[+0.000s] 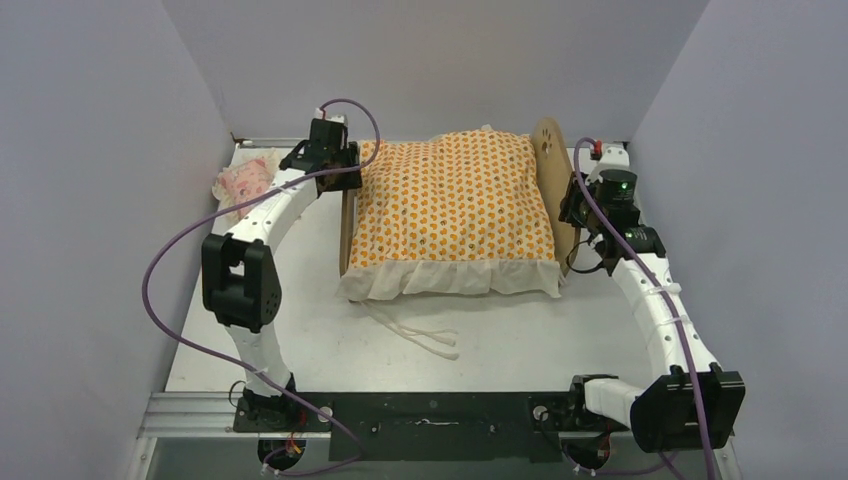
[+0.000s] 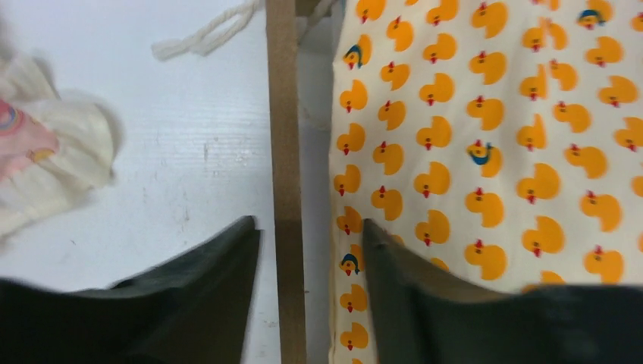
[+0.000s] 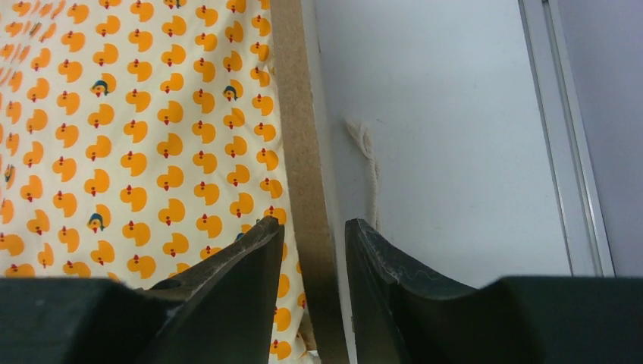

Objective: Set up the pet bed

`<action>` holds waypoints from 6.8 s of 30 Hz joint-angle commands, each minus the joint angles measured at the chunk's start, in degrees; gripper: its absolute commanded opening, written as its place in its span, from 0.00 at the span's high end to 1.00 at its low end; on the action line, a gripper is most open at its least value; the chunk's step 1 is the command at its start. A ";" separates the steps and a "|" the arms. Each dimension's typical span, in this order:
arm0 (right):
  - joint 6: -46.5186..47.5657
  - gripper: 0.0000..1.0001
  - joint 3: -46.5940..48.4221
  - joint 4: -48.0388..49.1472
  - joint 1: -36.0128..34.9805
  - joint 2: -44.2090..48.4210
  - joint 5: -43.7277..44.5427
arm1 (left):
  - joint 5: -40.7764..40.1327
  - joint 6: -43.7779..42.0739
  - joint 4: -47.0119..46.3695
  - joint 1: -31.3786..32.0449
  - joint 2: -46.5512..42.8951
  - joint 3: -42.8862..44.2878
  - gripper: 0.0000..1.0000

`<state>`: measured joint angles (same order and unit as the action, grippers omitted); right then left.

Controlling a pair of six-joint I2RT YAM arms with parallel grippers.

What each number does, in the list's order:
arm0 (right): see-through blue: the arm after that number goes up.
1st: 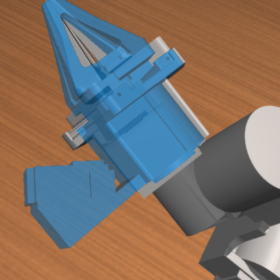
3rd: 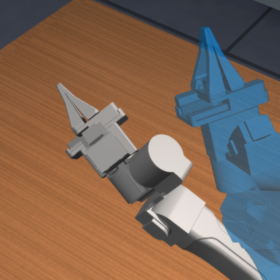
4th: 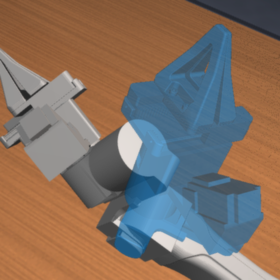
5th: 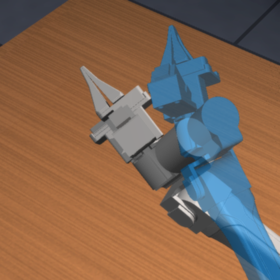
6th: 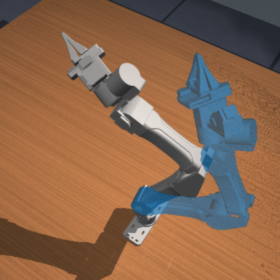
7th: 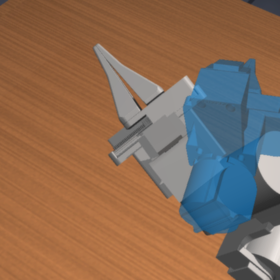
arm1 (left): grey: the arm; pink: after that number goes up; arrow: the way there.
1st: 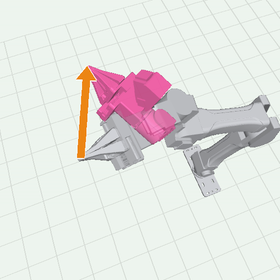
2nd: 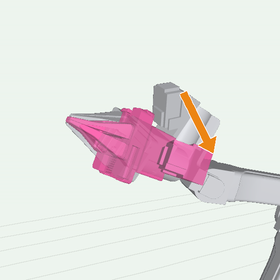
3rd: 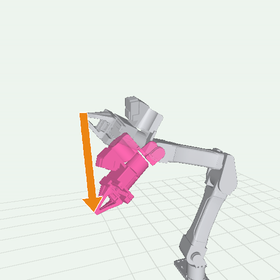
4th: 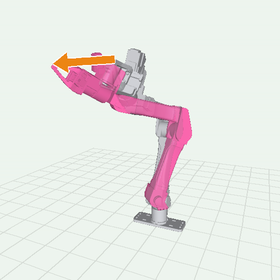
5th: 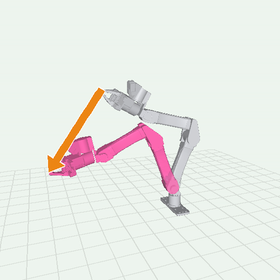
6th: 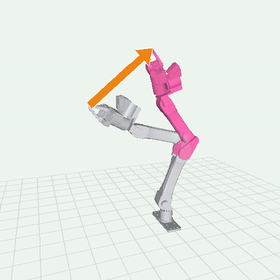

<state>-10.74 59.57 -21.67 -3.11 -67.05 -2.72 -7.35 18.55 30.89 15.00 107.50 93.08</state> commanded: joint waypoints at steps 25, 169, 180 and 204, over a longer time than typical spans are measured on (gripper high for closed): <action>16.02 0.43 4.47 12.86 -60.68 -17.77 -4.00 | -4.89 9.93 21.67 -4.71 -52.23 -32.78 0.04; 24.27 0.94 -8.04 46.95 -45.49 -20.63 -16.02 | 12.72 -34.63 -12.45 14.26 -46.63 -22.58 1.00; 23.41 0.94 -6.36 46.96 -45.53 -22.25 -16.78 | 7.95 -40.42 -16.57 14.26 -46.54 -26.27 1.00; 22.86 0.94 -4.11 46.15 -47.34 -24.45 -17.46 | -3.47 -9.15 -0.77 14.32 -44.11 -32.72 0.41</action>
<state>12.73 52.62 21.85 -49.52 -90.61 -18.92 -8.21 2.57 26.44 29.19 60.86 57.47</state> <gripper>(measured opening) 0.068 0.412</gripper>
